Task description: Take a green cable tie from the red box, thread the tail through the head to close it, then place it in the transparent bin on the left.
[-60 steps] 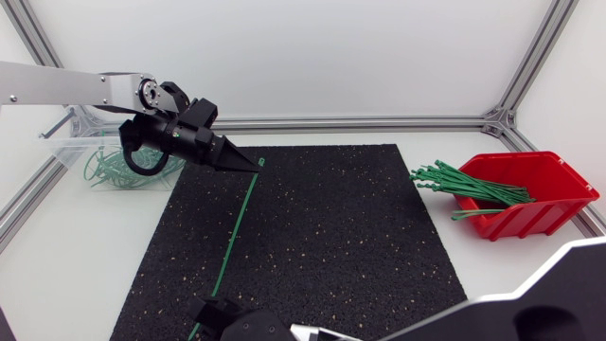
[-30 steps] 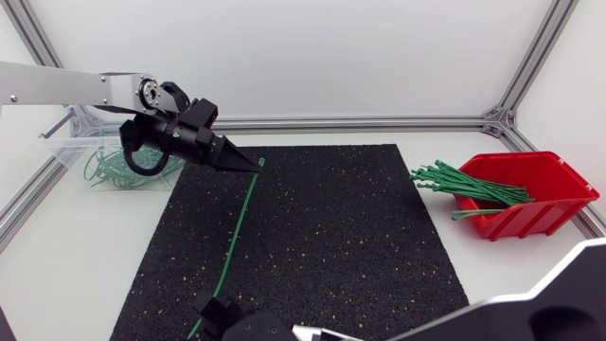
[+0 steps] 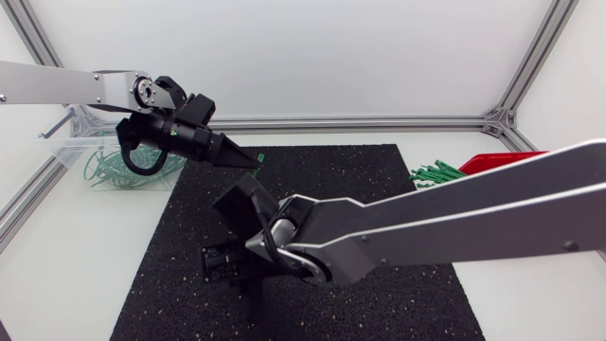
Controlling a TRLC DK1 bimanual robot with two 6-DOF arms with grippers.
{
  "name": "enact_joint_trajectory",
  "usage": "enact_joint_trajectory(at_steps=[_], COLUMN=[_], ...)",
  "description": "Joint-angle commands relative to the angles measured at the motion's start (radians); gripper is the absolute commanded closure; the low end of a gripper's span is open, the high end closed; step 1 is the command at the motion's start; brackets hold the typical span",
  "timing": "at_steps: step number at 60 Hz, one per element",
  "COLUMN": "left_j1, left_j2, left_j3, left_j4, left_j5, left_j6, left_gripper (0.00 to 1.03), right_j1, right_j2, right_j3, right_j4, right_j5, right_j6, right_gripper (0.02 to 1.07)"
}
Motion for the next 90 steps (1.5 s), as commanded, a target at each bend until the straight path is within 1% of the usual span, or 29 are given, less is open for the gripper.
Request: enact_joint_trajectory(at_steps=[1,3,7,11,14,17,22,23,28,30,36,39,42,44,52,57,60,63,65,67,75,80,90], left_j1=[0.006,0.006,0.003,-0.002,-0.007,-0.008,-0.01,-0.013,-0.021,-0.024,-0.03,-0.03,-0.03,-0.03,-0.03,-0.028,-0.028,-0.027,-0.024,-0.021,-0.002,0.012,0.012], left_j2=[-0.044,-0.055,-0.07,-0.081,-0.086,-0.092,-0.103,-0.104,-0.109,-0.109,-0.11,-0.112,-0.116,-0.119,-0.132,-0.135,-0.141,-0.149,-0.152,-0.155,-0.159,-0.159,-0.159], left_j3=[-0.043,-0.055,-0.077,-0.095,-0.103,-0.111,-0.118,-0.121,-0.135,-0.141,-0.152,-0.155,-0.158,-0.161,-0.17,-0.167,-0.164,-0.164,-0.163,-0.161,-0.15,-0.146,-0.144], left_j4=[0.013,0.026,0.05,0.067,0.073,0.081,0.09,0.093,0.108,0.115,0.133,0.139,0.141,0.142,0.153,0.153,0.154,0.157,0.157,0.157,0.159,0.157,0.15], left_j5=[0.003,0.003,0.003,0.003,0.003,0.003,0.003,0.001,-0.001,-0.007,-0.022,-0.028,-0.037,-0.039,-0.053,-0.057,-0.076,-0.086,-0.091,-0.099,-0.116,-0.117,-0.117], left_j6=[0.027,0.027,0.019,0.017,0.017,0.016,0.016,0.016,0.016,0.016,0.016,0.016,0.016,0.016,0.017,0.017,0.022,0.027,0.031,0.033,0.042,0.048,0.054], left_gripper=[1.0,1.0,1.0,1.0,1.0,1.0,1.0,1.0,1.0,1.0,1.0,1.0,1.0,1.0,1.0,1.0,1.0,1.0,1.0,1.0,1.0,1.0,1.0], right_j1=[-0.039,-0.057,-0.08,-0.103,-0.105,-0.102,-0.079,-0.065,-0.005,0.016,0.059,0.072,0.079,0.081,0.081,0.082,0.085,0.09,0.092,0.093,0.092,0.085,0.062], right_j2=[-0.026,-0.028,-0.025,-0.029,-0.034,-0.045,-0.045,-0.048,-0.051,-0.051,-0.038,-0.038,-0.041,-0.048,-0.072,-0.084,-0.1,-0.121,-0.14,-0.155,-0.192,-0.218,-0.267], right_j3=[0.053,0.076,0.111,0.128,0.119,0.085,0.033,-0.001,-0.08,-0.105,-0.133,-0.146,-0.154,-0.159,-0.174,-0.182,-0.191,-0.197,-0.197,-0.197,-0.228,-0.248,-0.3], right_j4=[-0.112,-0.166,-0.257,-0.306,-0.33,-0.301,-0.263,-0.223,-0.128,-0.092,-0.063,-0.052,-0.052,-0.052,-0.052,-0.052,-0.054,-0.057,-0.076,-0.089,-0.088,-0.085,-0.079], right_j5=[-0.096,-0.153,-0.22,-0.297,-0.3,-0.299,-0.243,-0.214,-0.096,-0.065,0.017,0.036,0.06,0.067,0.108,0.132,0.145,0.154,0.155,0.154,0.166,0.166,0.186], right_j6=[0.14,0.168,0.201,0.223,0.22,0.212,0.169,0.155,0.092,0.076,0.017,-0.016,-0.047,-0.067,-0.142,-0.185,-0.214,-0.23,-0.237,-0.239,-0.256,-0.263,-0.277], right_gripper=[1.02,1.02,1.02,1.02,1.02,1.02,1.02,1.02,1.01,1.01,0.84,0.75,0.61,0.55,0.48,0.42,0.37,0.28,0.17,0.12,0.07,0.07,0.07])
